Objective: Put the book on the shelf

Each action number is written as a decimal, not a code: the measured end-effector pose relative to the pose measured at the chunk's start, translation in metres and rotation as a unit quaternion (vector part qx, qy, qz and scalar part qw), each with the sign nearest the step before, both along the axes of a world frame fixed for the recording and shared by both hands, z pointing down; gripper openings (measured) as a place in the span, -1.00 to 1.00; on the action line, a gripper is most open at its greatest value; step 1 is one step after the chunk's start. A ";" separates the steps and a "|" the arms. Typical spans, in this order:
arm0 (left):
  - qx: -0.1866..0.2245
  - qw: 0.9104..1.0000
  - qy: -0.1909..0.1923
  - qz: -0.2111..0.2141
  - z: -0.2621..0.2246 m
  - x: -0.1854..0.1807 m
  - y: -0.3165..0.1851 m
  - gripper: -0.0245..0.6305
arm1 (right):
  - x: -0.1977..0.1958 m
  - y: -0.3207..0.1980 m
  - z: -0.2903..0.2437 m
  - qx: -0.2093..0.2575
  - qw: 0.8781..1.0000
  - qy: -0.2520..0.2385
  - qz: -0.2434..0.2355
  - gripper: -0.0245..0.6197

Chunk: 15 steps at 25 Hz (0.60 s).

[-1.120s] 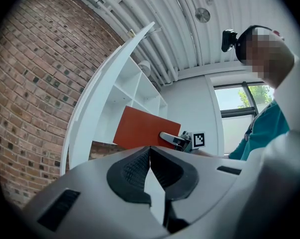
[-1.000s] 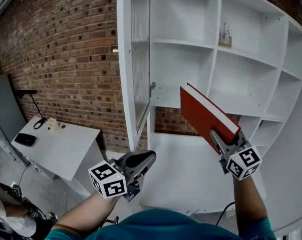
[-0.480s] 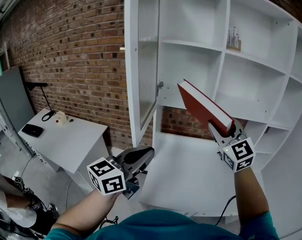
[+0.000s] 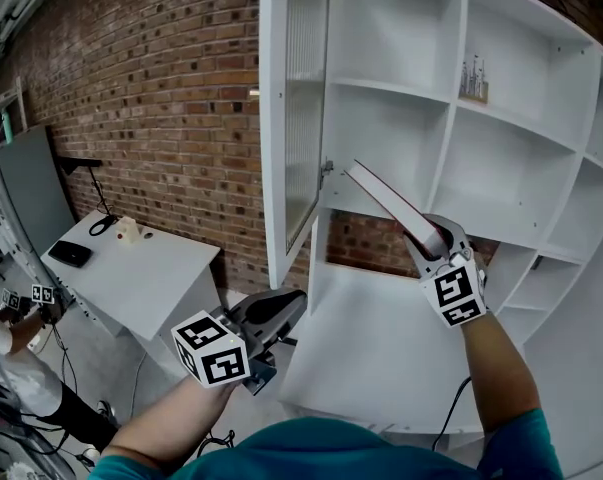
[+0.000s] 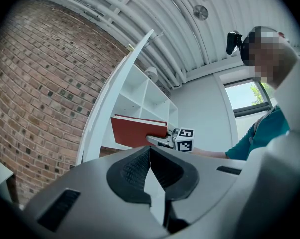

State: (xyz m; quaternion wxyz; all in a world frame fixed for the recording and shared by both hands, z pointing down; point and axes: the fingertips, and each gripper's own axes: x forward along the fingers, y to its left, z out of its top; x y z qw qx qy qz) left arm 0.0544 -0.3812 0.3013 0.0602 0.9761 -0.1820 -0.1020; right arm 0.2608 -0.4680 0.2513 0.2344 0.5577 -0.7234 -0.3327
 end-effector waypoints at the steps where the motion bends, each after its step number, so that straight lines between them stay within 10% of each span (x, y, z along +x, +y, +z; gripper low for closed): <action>1: 0.000 1.000 0.000 0.000 -0.001 -0.001 0.001 -0.87 | 0.000 -0.005 0.002 -0.001 1.000 0.013 0.006 -0.40; 15: 0.005 1.000 -0.003 -0.025 -0.004 -0.019 0.003 -0.87 | -0.012 -0.058 0.024 -0.018 0.991 0.126 0.045 -0.40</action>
